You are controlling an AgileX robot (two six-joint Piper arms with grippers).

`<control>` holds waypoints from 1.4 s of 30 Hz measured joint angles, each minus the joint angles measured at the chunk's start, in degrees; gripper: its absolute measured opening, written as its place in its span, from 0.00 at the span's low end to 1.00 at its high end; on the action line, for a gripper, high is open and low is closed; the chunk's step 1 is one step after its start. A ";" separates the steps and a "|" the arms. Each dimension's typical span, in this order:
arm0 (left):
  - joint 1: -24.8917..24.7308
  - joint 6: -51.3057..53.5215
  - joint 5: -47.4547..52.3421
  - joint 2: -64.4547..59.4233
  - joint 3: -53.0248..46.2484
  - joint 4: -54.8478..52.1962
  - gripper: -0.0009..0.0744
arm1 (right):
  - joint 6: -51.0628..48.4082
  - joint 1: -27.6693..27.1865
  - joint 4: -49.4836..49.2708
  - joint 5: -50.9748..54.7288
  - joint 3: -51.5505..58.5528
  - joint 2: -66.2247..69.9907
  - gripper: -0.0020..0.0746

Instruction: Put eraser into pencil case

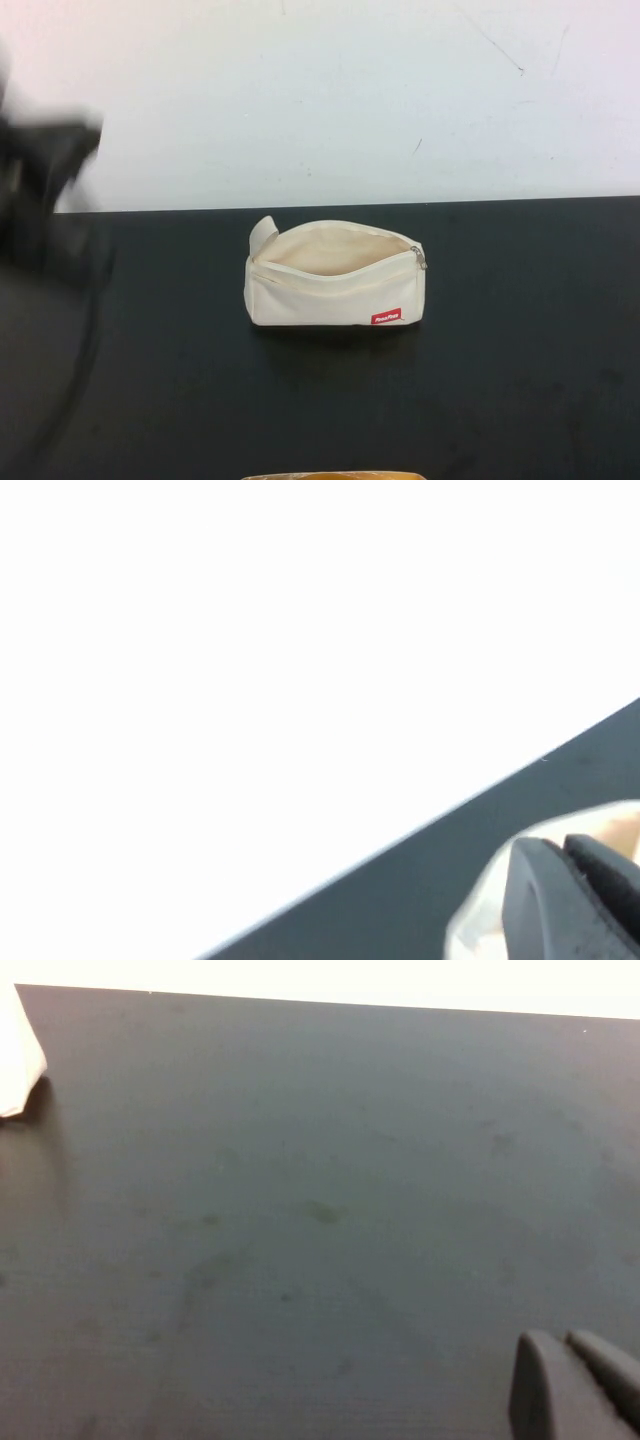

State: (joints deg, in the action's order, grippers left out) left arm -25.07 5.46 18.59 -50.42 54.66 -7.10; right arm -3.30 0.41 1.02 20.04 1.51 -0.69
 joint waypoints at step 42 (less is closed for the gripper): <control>23.04 -8.52 -18.59 48.78 -55.84 2.82 0.01 | 1.08 0.00 0.00 0.00 0.00 -0.10 0.02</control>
State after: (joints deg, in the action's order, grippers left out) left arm -2.03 -3.07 0.00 -1.64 -1.18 -4.28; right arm -2.22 0.41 1.02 20.04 1.51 -0.78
